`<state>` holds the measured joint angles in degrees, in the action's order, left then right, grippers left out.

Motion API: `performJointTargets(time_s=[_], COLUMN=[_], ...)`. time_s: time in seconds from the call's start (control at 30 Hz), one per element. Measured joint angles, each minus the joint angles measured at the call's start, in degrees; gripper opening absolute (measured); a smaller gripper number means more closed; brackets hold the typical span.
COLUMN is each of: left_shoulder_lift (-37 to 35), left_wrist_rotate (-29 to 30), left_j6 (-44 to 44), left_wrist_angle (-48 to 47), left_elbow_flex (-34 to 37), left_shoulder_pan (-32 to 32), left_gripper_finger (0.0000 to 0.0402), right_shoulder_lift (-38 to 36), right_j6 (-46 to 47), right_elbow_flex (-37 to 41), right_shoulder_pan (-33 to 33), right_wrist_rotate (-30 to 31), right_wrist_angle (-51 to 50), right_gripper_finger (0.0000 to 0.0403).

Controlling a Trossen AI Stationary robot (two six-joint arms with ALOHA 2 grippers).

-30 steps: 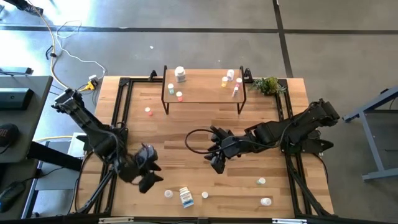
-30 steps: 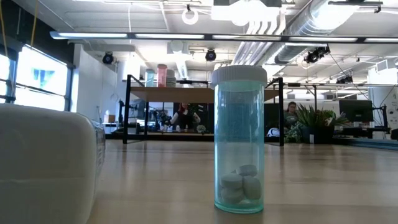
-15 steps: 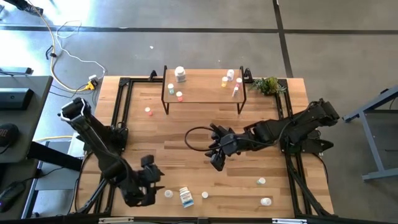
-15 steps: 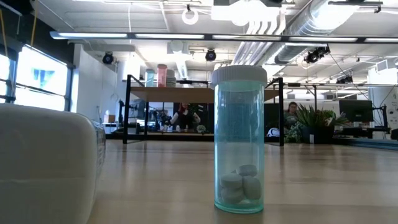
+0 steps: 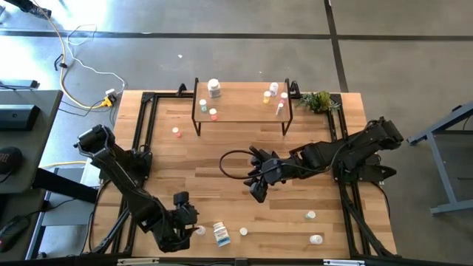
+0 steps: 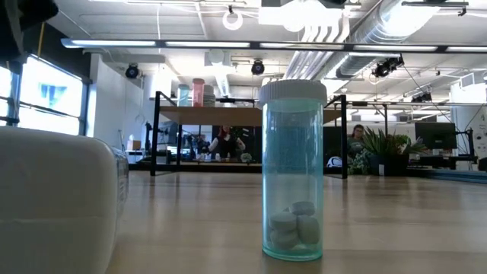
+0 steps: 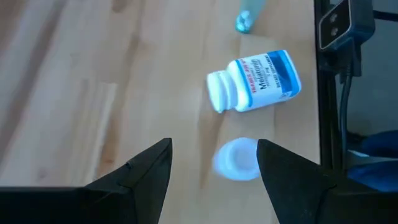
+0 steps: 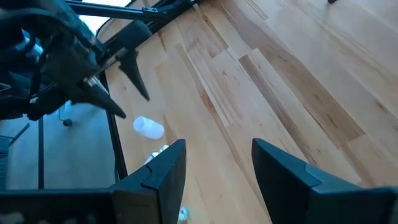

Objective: Pick and place medicine bottles onto shelf by color
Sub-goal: Put the left transparent pill bottle on the shelf

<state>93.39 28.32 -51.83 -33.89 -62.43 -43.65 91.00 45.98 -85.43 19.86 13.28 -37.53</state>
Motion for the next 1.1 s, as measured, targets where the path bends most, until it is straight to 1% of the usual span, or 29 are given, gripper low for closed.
performJointTargets(time_s=[0.27,0.53,0.77,0.93,1.0,1.1], left_shoulder_lift=[4.59,7.00,9.14,9.30,9.30,9.32], left_wrist_rotate=[-2.61,-4.28,-4.85,-4.90,-4.90,-4.96], left_j6=[-0.07,0.06,0.42,1.05,1.05,1.05], left_wrist_angle=[4.82,7.72,7.59,8.15,8.06,8.07], left_elbow_flex=[0.04,-0.08,0.02,0.02,0.02,0.02], left_shoulder_pan=[0.12,0.11,0.18,0.23,0.23,0.25], left_gripper_finger=[0.0227,0.0227,0.0227,0.0226,0.0219,0.0195], right_shoulder_lift=[0.00,0.00,0.00,0.00,0.00,0.00], right_j6=[0.01,0.02,0.02,0.02,0.02,0.02], right_elbow_flex=[0.00,0.00,0.00,0.00,0.00,0.00], right_shoulder_pan=[0.00,0.00,0.00,0.00,0.00,0.00], right_wrist_rotate=[0.00,0.00,-0.18,-0.22,-0.22,-0.22], right_wrist_angle=[-0.55,-0.88,-0.89,-1.08,-1.08,-1.10], right_gripper_finger=[0.0174,0.0174,0.0174,0.0174,0.0174,0.0174])
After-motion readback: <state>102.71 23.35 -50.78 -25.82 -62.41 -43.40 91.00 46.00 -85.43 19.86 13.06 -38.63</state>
